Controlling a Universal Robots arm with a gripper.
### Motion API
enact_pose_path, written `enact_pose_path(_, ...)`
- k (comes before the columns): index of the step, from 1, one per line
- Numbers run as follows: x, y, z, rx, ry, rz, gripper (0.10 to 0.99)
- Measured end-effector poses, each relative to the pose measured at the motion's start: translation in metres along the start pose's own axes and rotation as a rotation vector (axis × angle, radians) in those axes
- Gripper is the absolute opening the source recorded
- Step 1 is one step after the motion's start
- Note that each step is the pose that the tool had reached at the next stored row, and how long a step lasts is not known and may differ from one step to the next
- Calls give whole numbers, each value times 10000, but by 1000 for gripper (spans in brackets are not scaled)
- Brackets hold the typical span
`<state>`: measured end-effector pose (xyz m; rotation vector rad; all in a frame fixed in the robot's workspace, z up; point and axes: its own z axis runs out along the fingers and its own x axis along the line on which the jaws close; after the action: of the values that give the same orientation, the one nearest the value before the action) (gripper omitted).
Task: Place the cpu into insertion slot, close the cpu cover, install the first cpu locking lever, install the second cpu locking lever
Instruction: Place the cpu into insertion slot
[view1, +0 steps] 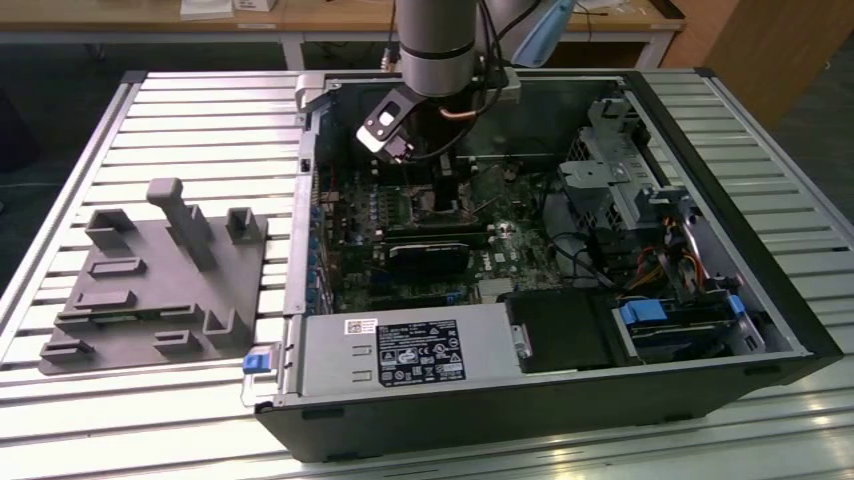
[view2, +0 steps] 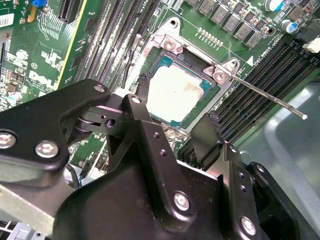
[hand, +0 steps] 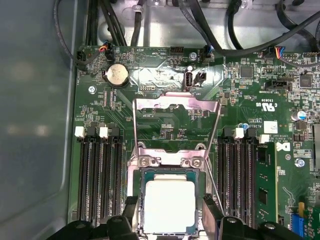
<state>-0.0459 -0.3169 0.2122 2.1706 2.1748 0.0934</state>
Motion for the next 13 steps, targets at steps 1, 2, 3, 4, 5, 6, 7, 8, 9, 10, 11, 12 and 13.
enact_pose_path(1, 0, 0, 0, 0, -1, 0, 616)
enact_pose_path(2, 0, 0, 0, 1, -2, 0, 600)
enact_pose_path(3, 0, 0, 0, 0, -1, -1, 600)
enact_pose_path(4, 0, 0, 0, 1, -2, 0, 537)
enact_pose_path(5, 0, 0, 0, 0, -2, 0, 475)
enact_pose_path(6, 0, 0, 0, 1, -2, 0, 475)
enact_pose_path(7, 0, 0, 0, 1, -2, 0, 420)
enact_pose_path(8, 0, 0, 0, 1, -2, -1, 361)
enact_pose_path(9, 0, 0, 0, 0, -2, 0, 361)
enact_pose_path(10, 0, 0, 0, 1, -2, -1, 302)
enact_pose_path(11, 0, 0, 0, 1, -2, -1, 243)
enact_pose_path(12, 0, 0, 0, 1, -3, 0, 243)
enact_pose_path(13, 0, 0, 0, 1, -3, -1, 184)
